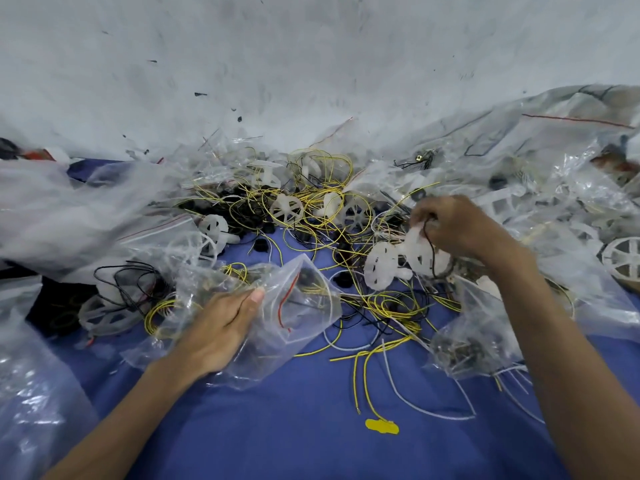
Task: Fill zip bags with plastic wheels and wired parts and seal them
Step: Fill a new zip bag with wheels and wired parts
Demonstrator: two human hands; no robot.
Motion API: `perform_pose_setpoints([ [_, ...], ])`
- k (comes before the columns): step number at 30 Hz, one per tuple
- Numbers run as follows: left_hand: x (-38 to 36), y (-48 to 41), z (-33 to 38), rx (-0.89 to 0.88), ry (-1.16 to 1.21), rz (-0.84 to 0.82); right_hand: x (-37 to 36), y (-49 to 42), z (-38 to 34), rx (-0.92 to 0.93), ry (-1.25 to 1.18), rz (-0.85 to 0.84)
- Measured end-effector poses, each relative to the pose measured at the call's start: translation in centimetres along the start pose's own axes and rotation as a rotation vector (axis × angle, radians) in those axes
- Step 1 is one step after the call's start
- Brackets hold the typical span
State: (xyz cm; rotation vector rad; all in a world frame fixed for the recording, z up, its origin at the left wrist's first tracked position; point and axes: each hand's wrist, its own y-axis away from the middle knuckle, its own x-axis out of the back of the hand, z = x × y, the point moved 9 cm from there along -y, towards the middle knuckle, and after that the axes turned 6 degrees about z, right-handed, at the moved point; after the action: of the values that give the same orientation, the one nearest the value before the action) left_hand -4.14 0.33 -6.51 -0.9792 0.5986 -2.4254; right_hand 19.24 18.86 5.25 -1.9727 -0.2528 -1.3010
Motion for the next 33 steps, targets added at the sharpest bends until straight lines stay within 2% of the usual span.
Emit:
perform_pose_setpoints([
  [7,0.4,0.1,-0.1,-0.009,-0.041,0.037,1.9,-0.4,2.9,-0.191,0.034,0.151],
  [10,0.3,0.0,0.4,-0.045,-0.083,0.041,0.7,-0.1,4.4,-0.33,-0.055,0.018],
  [13,0.5,0.1,1.0,-0.08,-0.121,0.069,-1.4,0.1,4.2,-0.408,-0.308,-0.138],
  [15,0.4,0.2,1.0,-0.077,-0.12,0.074,-2.1,0.3,3.6,-0.385,-0.356,-0.189],
  [19,0.4,0.2,0.5,-0.06,-0.09,0.068,-2.6,1.2,2.6,-0.232,-0.274,-0.369],
  [21,0.3,0.2,0.5,-0.07,-0.085,0.057,-1.8,1.5,2.7,-0.197,-0.287,-0.372],
  [26,0.1,0.2,0.6,-0.083,-0.077,0.055,0.2,2.0,2.2,-0.189,-0.536,-0.341],
  [29,0.0,0.2,0.6,-0.065,-0.067,0.044,-0.5,2.1,2.2,-0.147,-0.246,-0.411],
  [31,0.1,0.3,0.7,-0.064,-0.062,0.045,-2.3,3.1,1.9,-0.12,-0.074,-0.586],
  [33,0.2,0.3,0.8,-0.072,-0.072,0.048,-4.1,3.9,2.3,-0.152,-0.045,-0.733],
])
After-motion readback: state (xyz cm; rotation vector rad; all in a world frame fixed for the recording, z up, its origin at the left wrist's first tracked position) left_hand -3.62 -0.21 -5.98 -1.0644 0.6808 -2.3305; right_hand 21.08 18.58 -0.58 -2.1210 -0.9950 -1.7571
